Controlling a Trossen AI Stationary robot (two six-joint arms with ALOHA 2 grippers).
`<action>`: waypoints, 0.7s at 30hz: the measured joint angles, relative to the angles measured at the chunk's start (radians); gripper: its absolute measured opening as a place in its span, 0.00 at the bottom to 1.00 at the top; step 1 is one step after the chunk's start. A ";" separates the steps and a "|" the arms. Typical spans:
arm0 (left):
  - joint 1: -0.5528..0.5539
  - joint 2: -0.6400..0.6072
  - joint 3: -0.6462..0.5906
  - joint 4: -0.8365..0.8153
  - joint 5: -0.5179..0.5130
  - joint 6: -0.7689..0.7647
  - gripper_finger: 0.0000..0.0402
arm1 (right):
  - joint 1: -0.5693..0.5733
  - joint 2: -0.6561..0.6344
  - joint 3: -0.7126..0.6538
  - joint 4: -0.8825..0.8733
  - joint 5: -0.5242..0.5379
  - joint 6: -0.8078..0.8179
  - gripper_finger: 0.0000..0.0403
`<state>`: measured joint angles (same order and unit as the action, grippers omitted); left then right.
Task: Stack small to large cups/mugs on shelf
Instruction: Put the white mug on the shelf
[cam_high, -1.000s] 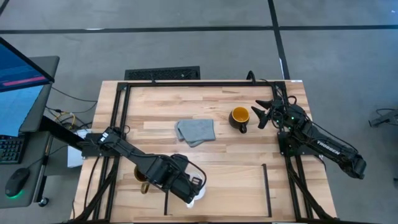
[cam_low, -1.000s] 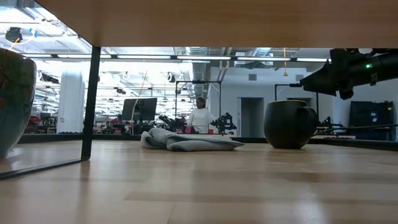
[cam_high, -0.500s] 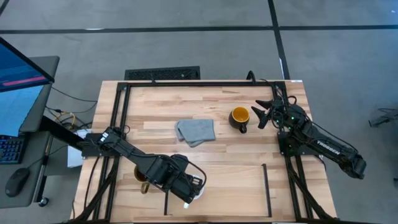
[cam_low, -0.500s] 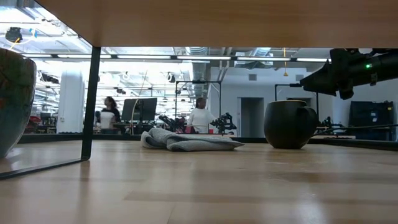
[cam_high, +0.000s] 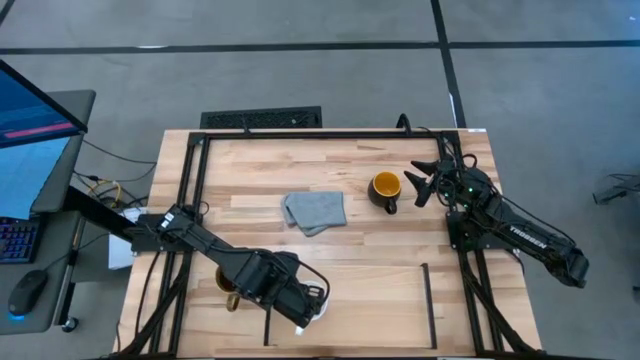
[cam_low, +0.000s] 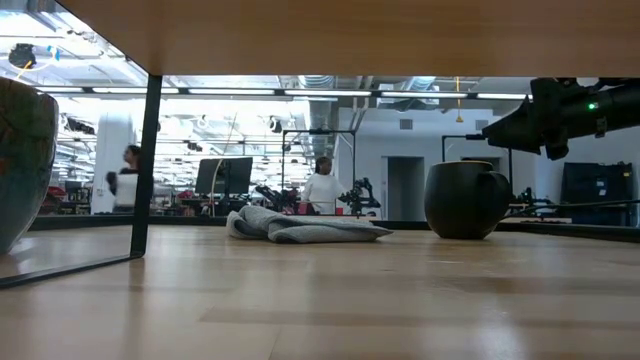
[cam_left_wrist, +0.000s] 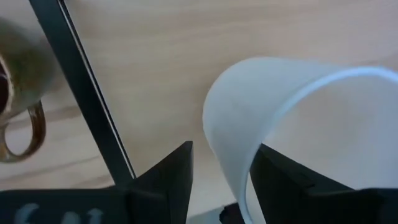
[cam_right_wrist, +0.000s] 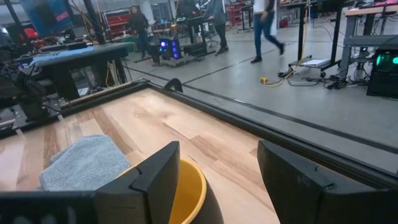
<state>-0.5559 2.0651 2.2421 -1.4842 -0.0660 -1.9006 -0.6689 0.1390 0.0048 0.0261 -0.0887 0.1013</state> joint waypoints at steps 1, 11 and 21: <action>-0.003 0.000 0.000 0.006 0.005 -0.010 0.35 | 0.000 0.000 0.000 0.000 0.000 -0.003 0.59; -0.049 -0.001 0.000 0.047 0.009 -0.128 0.35 | 0.000 0.000 0.000 0.000 0.000 -0.004 0.59; -0.049 -0.002 0.000 0.039 -0.020 -0.105 0.35 | 0.000 0.000 0.000 0.000 0.000 -0.004 0.59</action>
<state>-0.6050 2.0636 2.2421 -1.4451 -0.0858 -2.0055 -0.6690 0.1392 0.0048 0.0264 -0.0887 0.0975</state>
